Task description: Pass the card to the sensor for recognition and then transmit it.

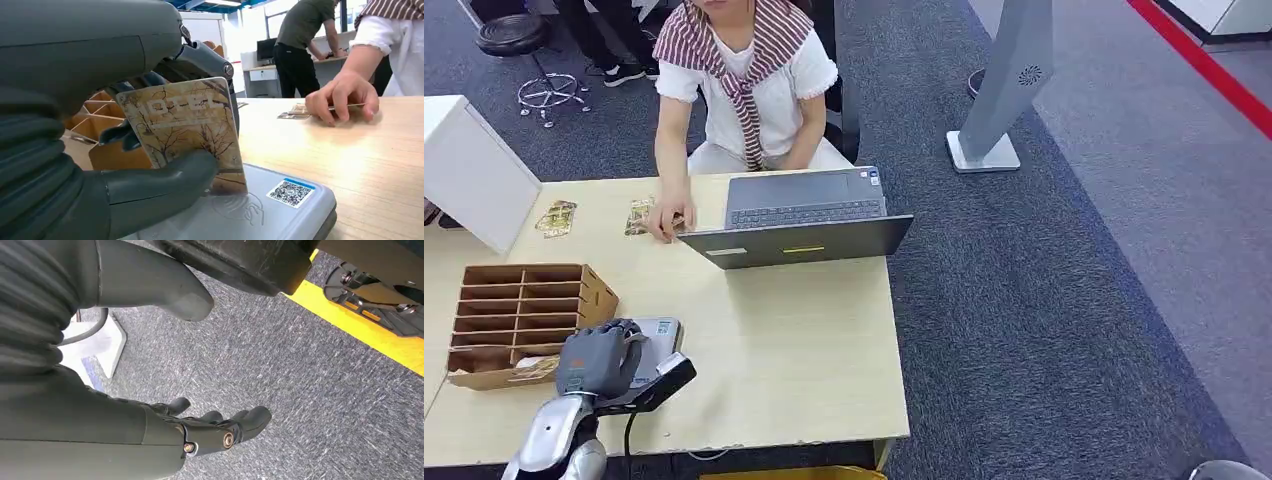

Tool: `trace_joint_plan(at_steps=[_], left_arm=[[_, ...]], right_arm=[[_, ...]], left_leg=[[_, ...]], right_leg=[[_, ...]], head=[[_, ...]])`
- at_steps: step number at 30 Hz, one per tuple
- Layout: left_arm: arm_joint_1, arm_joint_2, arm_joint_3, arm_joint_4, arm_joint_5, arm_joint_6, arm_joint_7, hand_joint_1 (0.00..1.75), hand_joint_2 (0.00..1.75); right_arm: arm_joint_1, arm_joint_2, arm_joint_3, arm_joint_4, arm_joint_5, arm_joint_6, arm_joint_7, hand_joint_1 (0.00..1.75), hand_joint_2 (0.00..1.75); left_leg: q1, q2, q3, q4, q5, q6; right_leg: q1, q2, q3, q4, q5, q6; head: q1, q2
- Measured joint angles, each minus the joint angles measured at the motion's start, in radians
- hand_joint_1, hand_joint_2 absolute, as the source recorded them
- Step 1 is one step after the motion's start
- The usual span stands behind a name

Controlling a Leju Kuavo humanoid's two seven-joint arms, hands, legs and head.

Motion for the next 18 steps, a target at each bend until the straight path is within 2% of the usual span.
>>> trace_joint_plan(at_steps=[5,6,7,8,9,10,12,18], left_arm=[[-0.002,0.0,0.0,0.0,0.001,0.01,-0.007,1.75,1.75],[-0.012,-0.005,0.0,-0.012,0.009,0.047,-0.051,1.75,1.75],[-0.023,-0.011,0.008,-0.057,0.021,0.106,-0.133,1.75,1.75],[-0.051,-0.011,0.018,-0.105,0.025,0.185,-0.189,1.75,1.75],[-0.09,-0.014,0.02,-0.155,0.027,0.25,-0.205,1.75,1.75],[-0.124,-0.015,0.02,-0.188,0.031,0.271,-0.183,1.75,1.75],[-0.164,-0.011,0.022,-0.241,0.037,0.272,-0.153,1.75,1.75],[-0.17,-0.01,0.023,-0.297,0.043,0.308,-0.147,1.75,1.75]], right_arm=[[0.0,0.0,0.0,0.0,0.002,0.001,0.0,0.0,1.75],[-0.001,0.0,0.001,0.0,0.017,0.009,-0.002,0.0,1.75],[-0.002,0.0,0.009,0.0,0.039,0.02,-0.002,0.0,1.75],[-0.004,0.0,0.018,0.0,0.052,0.026,-0.001,0.0,1.75],[-0.009,0.0,0.024,0.0,0.061,0.029,0.002,0.0,1.75],[-0.013,0.0,0.026,0.0,0.063,0.03,0.003,0.0,1.75],[-0.019,0.0,0.028,0.0,0.065,0.031,0.002,0.0,1.75],[-0.019,0.0,0.043,0.0,0.074,0.032,0.001,0.0,1.75]], left_leg=[[0.0,0.0,0.002,0.0,0.001,0.0],[0.0,0.0,0.001,0.001,0.002,0.0],[0.001,-0.001,0.003,0.003,0.004,0.001],[0.002,-0.003,-0.004,0.004,0.006,0.0],[0.003,-0.006,-0.009,0.005,0.01,0.0],[0.003,-0.007,-0.01,0.004,0.01,0.0],[0.003,-0.002,-0.013,0.004,0.008,0.0],[0.001,-0.002,-0.013,0.004,0.008,0.001]], right_leg=[[0.0,0.0,-0.001,0.0,0.001,0.0],[0.0,0.001,-0.001,0.0,0.001,0.0],[0.003,0.0,-0.004,0.0,0.003,-0.001],[0.003,-0.002,-0.008,0.0,0.006,0.0],[0.003,-0.006,-0.01,0.001,0.008,0.0],[0.002,-0.006,-0.01,0.001,0.009,0.0],[0.0,-0.003,-0.009,0.001,0.009,0.0],[0.001,-0.002,-0.01,0.0,0.009,0.001]], head=[[0.0,0.0],[-0.001,0.0],[-0.004,0.0],[-0.003,0.0],[0.001,0.0],[0.005,0.0],[0.003,0.0],[0.001,0.0]])
